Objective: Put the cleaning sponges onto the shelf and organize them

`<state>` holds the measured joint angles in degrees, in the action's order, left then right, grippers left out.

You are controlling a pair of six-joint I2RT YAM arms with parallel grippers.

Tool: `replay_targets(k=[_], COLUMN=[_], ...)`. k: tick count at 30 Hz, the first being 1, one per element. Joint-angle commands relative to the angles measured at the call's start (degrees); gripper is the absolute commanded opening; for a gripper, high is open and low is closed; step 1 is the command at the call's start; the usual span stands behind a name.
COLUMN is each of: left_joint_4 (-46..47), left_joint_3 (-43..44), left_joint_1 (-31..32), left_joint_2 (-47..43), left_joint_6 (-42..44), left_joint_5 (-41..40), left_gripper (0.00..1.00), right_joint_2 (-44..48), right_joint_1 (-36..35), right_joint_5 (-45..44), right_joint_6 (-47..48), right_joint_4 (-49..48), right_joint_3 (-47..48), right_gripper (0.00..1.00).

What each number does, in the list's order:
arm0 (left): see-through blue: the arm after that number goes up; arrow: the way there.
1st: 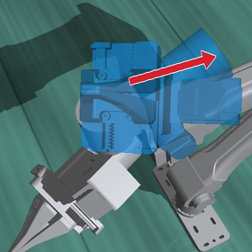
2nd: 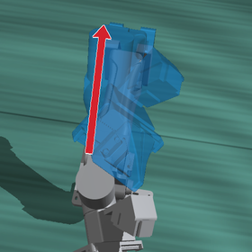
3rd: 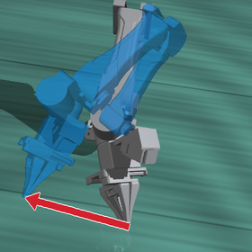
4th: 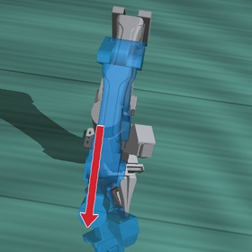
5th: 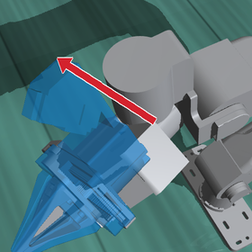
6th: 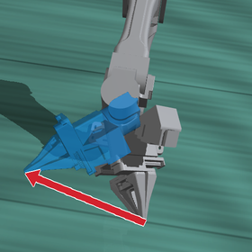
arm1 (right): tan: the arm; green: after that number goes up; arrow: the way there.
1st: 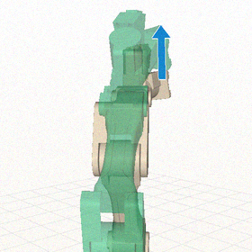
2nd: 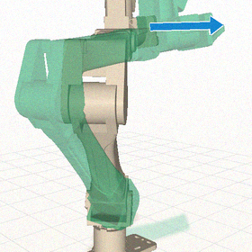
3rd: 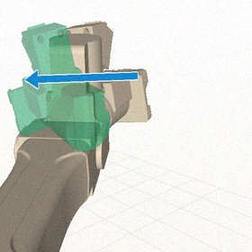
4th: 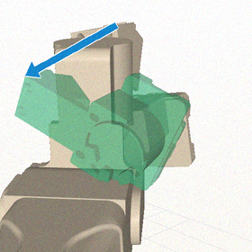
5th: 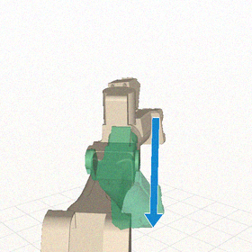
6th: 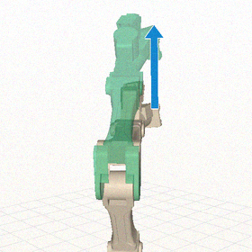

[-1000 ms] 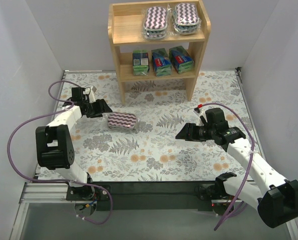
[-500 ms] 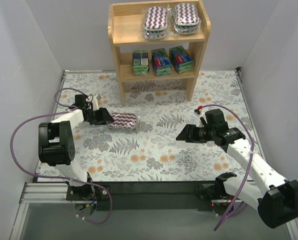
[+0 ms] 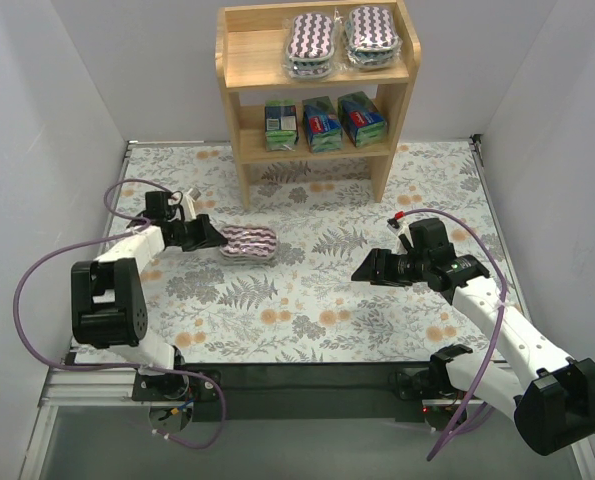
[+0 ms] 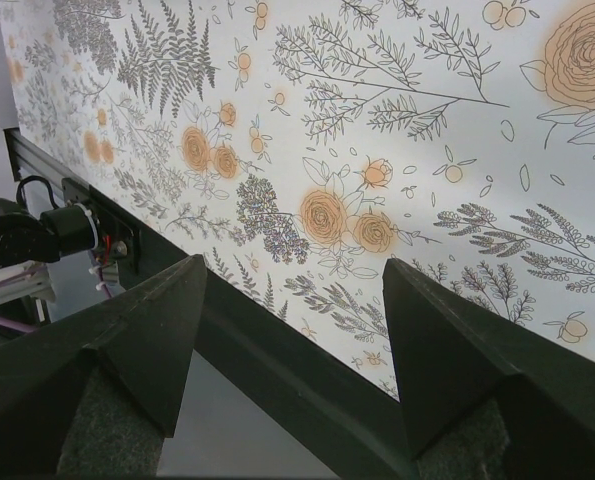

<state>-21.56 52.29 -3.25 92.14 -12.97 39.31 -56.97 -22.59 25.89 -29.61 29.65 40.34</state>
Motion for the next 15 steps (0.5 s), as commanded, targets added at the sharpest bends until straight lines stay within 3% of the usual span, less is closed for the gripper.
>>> replay_targets(k=[1,4,7,11,15], left_joint_4=[-3.5,-3.8,-5.7,-3.6,6.2], left_joint_3=[-0.5,-1.3,-1.3,-0.1,4.5], left_joint_1=[0.4,0.7,2.4,9.5,14.0], left_joint_2=[-10.2,-18.1,-18.8,-21.7,-26.4], left_joint_6=[-4.4,-9.8,-12.5,-17.0,-26.9], left_joint_5=[7.3,15.2,23.0,24.9,23.1], left_gripper=[0.0,0.0,0.0,0.0,0.0], right_joint_2=[0.9,1.3,1.4,0.8,-0.7], right_joint_1=[-0.3,-0.3,-0.3,-0.3,-0.3], right_joint_5=[0.0,-0.1,-0.2,0.0,0.0], right_joint_6=[-0.2,-0.5,-0.6,0.3,1.0], right_joint_4=[-0.6,-0.6,-0.7,0.7,1.5], right_joint_3=[-0.6,-1.1,-1.4,-0.5,0.4], right_gripper=[0.66,0.66,0.66,0.66,0.66])
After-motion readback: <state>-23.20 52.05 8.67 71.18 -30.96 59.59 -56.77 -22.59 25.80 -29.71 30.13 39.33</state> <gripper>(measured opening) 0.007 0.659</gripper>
